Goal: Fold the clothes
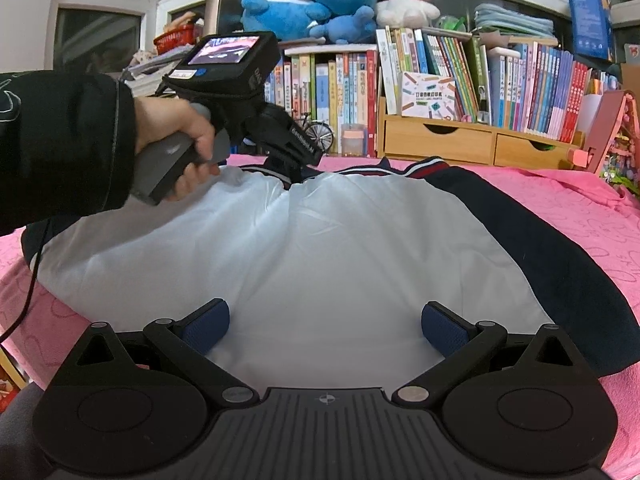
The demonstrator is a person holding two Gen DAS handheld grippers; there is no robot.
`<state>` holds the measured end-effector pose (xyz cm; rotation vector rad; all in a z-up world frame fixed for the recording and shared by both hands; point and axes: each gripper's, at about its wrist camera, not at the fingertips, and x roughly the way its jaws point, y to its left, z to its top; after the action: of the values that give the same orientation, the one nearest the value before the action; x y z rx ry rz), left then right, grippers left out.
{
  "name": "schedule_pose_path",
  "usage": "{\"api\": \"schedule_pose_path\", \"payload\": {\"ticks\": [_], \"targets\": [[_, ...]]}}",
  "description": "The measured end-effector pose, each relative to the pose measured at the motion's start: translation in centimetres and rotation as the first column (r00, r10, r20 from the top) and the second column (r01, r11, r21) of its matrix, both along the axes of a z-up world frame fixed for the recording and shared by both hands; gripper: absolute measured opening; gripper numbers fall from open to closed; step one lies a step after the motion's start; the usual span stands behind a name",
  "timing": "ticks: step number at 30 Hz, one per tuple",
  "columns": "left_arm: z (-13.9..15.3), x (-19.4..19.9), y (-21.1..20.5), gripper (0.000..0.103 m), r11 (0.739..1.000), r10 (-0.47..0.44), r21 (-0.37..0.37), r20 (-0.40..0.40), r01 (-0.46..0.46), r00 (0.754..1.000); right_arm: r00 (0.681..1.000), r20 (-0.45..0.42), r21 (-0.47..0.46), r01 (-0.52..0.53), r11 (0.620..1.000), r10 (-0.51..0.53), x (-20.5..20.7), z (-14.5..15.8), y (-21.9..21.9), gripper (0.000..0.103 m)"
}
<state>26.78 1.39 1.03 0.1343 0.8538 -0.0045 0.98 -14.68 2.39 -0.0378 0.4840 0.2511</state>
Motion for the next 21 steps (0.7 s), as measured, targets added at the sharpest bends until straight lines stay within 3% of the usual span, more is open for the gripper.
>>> {"api": "schedule_pose_path", "payload": {"ticks": [3, 8, 13, 17, 21], "targets": [[1.4, -2.7, 0.6, 0.103, 0.999, -0.038, -0.026, 0.034, 0.039, 0.999, 1.0, -0.002, 0.001, -0.002, 1.0, 0.002, 0.0, 0.0, -0.1, 0.103], [3.9, -11.4, 2.6, 0.103, 0.972, -0.203, -0.097, 0.112, 0.214, 0.973, 1.0, 0.0, 0.002, -0.003, 1.0, 0.003, 0.0, 0.0, -0.2, 0.103], [2.5, -18.8, 2.8, 0.103, 0.943, -0.324, -0.073, 0.033, 0.326, 0.945, 1.0, 0.004, 0.003, -0.001, 1.0, 0.001, 0.0, 0.0, -0.2, 0.103], [0.1, -19.1, 2.5, 0.103, 0.946, -0.322, -0.041, -0.05, 0.32, 0.945, 1.0, 0.006, 0.003, -0.002, 1.0, 0.001, 0.0, -0.1, -0.2, 0.103], [0.2, -15.8, 1.6, 0.103, 0.966, -0.259, -0.009, -0.039, 0.258, 0.965, 1.0, 0.007, 0.004, -0.003, 1.0, 0.003, 0.1, -0.1, -0.1, 0.103]]}}
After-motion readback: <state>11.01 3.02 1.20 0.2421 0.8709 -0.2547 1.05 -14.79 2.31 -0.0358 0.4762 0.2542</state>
